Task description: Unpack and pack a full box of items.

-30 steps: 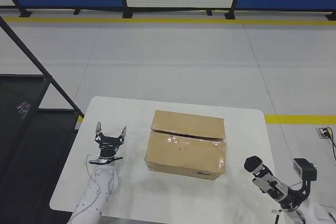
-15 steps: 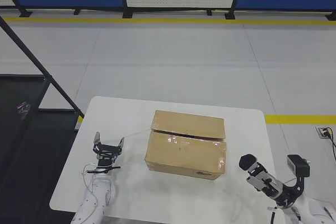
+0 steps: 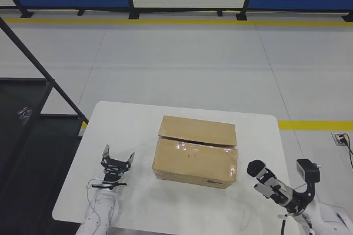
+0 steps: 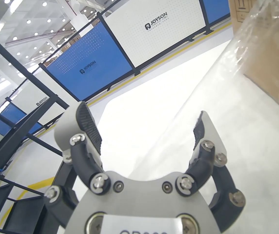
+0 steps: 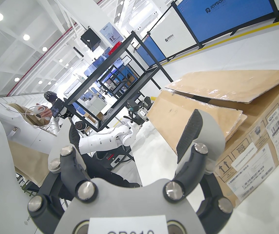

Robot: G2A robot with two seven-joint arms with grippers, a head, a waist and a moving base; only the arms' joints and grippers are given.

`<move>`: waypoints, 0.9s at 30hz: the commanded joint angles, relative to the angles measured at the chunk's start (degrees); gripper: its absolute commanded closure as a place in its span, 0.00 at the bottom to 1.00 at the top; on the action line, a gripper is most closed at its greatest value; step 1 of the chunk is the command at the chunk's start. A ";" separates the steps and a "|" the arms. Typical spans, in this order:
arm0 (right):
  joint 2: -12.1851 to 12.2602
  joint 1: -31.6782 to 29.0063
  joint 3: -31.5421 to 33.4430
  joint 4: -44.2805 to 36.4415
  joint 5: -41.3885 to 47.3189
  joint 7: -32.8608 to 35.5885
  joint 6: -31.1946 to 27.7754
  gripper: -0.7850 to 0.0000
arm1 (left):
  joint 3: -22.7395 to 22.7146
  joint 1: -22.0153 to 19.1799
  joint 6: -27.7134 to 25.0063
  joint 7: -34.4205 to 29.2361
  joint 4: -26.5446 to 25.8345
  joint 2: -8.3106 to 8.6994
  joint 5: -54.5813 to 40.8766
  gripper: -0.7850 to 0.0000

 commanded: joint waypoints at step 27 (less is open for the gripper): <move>0.60 1.01 -0.92 0.47 0.02 0.44 0.18 0.00 | -2.61 -1.71 -7.23 -2.98 2.58 1.39 3.05 0.00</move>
